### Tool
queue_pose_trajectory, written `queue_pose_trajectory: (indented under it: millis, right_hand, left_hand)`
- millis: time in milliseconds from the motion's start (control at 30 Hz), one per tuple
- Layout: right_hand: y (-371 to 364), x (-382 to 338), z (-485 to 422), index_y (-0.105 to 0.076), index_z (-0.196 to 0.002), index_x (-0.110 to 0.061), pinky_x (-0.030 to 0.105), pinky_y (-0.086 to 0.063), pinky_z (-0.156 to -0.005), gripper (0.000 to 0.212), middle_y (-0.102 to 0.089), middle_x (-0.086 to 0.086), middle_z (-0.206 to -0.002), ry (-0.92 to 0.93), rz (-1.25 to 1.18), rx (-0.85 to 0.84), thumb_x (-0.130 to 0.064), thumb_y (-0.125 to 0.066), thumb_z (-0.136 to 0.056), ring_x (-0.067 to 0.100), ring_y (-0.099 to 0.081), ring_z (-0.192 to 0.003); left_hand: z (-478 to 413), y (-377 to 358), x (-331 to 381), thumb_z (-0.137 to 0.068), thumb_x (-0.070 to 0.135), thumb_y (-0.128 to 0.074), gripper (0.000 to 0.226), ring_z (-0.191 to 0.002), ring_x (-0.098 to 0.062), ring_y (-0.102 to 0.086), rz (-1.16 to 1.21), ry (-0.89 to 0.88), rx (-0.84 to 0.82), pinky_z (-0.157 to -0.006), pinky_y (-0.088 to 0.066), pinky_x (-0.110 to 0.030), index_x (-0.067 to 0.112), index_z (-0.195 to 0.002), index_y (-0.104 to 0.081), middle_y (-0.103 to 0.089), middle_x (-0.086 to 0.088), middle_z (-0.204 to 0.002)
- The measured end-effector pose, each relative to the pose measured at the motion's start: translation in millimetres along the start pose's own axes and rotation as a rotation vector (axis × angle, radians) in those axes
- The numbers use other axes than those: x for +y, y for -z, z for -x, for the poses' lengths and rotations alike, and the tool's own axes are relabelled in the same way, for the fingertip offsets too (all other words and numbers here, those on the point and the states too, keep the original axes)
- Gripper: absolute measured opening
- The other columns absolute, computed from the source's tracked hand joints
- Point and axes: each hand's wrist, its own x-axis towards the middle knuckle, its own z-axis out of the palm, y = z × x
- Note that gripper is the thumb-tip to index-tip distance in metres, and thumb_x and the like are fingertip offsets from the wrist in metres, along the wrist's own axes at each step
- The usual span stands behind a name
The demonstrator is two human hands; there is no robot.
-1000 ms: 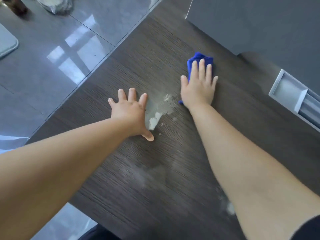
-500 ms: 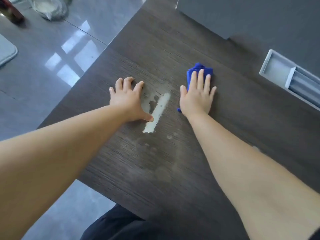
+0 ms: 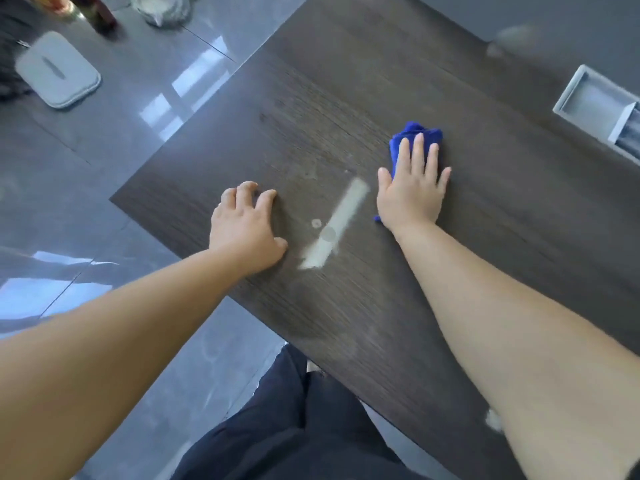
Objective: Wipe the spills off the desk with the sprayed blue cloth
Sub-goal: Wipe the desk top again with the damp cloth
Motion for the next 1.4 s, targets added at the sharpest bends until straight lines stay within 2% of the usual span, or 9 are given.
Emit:
queue_pose_trajectory:
  millis: [167,300,433,567,833,967,1133,1300,1400]
  right_hand:
    - [-21,-56,91,-0.038,-0.143,-0.014,0.055,-0.027,-0.11,0.059,-0.032,0.007,-0.152,0.588,-0.043,-0.034,-0.044,-0.034,-0.092,0.029,-0.03,-0.14]
    - [-16,19,127,-0.044,-0.139,-0.021,0.048,-0.024,-0.11,0.052,-0.041,0.002,-0.147,0.949,0.016,-0.078,-0.041,-0.04,-0.092,0.025,-0.034,-0.137]
    - [-7,58,91,-0.034,-0.145,-0.018,0.058,-0.024,-0.11,0.057,-0.031,0.004,-0.153,0.475,0.011,-0.052,-0.042,-0.029,-0.094,0.029,-0.024,-0.141]
    - [-13,-25,81,-0.013,-0.151,-0.015,0.05,-0.006,-0.116,0.06,-0.008,0.005,-0.159,-0.03,0.047,0.028,-0.042,-0.029,-0.1,0.027,-0.005,-0.146]
    - [-27,-46,185,-0.043,-0.14,-0.019,0.052,-0.022,-0.11,0.053,-0.038,0.004,-0.149,0.625,0.018,-0.05,-0.041,-0.038,-0.093,0.028,-0.034,-0.138]
    - [-21,6,189,-0.038,-0.143,-0.016,0.064,-0.029,-0.105,0.055,-0.035,0.006,-0.151,0.32,0.025,-0.038,-0.041,-0.034,-0.093,0.033,-0.03,-0.139]
    - [-26,-90,146,-0.012,-0.151,-0.019,0.051,-0.005,-0.115,0.06,-0.005,0.002,-0.16,-0.214,-0.033,0.008,-0.044,-0.029,-0.099,0.026,-0.002,-0.146]
    - [-35,-116,202,-0.042,-0.141,-0.02,0.055,-0.028,-0.108,0.053,-0.037,0.002,-0.15,0.388,0.008,-0.056,-0.038,-0.03,-0.093,0.028,-0.034,-0.138]
    - [-28,-59,219,-0.041,-0.14,-0.021,0.058,-0.029,-0.105,0.049,-0.04,0.001,-0.148,0.492,0.04,-0.073,-0.033,-0.033,-0.093,0.029,-0.037,-0.136]
  left_hand:
    - [19,-11,-11,-0.083,0.035,-0.059,0.077,-0.139,-0.029,-0.011,0.013,0.057,0.02,-0.112,-0.02,-0.04,0.022,-0.148,-0.02,-0.014,-0.005,-0.152]
    - [26,-12,-26,-0.08,0.048,-0.06,0.088,-0.14,-0.031,-0.007,-0.054,0.012,-0.045,-0.113,-0.02,-0.041,0.025,-0.15,-0.012,-0.009,-0.006,-0.154]
    - [22,-11,-26,-0.073,0.065,-0.061,0.103,-0.14,-0.034,-0.01,-0.143,-0.029,-0.086,-0.111,-0.022,-0.043,0.024,-0.151,-0.006,-0.008,-0.009,-0.155]
    - [21,-8,-29,-0.073,0.063,-0.064,0.107,-0.139,-0.035,-0.011,-0.165,-0.065,-0.128,-0.11,-0.024,-0.044,0.024,-0.151,-0.003,-0.006,-0.01,-0.155]
    - [22,2,-54,-0.083,0.043,-0.058,0.08,-0.139,-0.031,-0.012,-0.046,-0.172,-0.156,-0.108,-0.027,-0.043,0.026,-0.149,-0.016,-0.008,-0.002,-0.156]
    - [18,6,-58,-0.085,0.042,-0.056,0.075,-0.136,-0.032,-0.017,-0.107,-0.229,-0.166,-0.105,-0.031,-0.042,0.025,-0.148,-0.02,-0.014,-0.003,-0.154]
    - [7,19,-69,-0.089,0.029,-0.051,0.062,-0.132,-0.035,-0.024,-0.071,-0.299,-0.181,-0.11,-0.023,-0.036,0.022,-0.147,-0.029,-0.024,-0.006,-0.149]
    - [13,13,-82,-0.092,0.025,-0.047,0.054,-0.134,-0.036,-0.023,0.08,-0.337,-0.077,-0.112,-0.019,-0.035,0.021,-0.144,-0.036,-0.03,-0.008,-0.148]
    - [10,17,-93,-0.089,0.034,-0.052,0.055,-0.136,-0.032,-0.016,0.065,-0.305,-0.054,-0.11,-0.024,-0.041,0.025,-0.142,-0.036,-0.027,-0.005,-0.148]
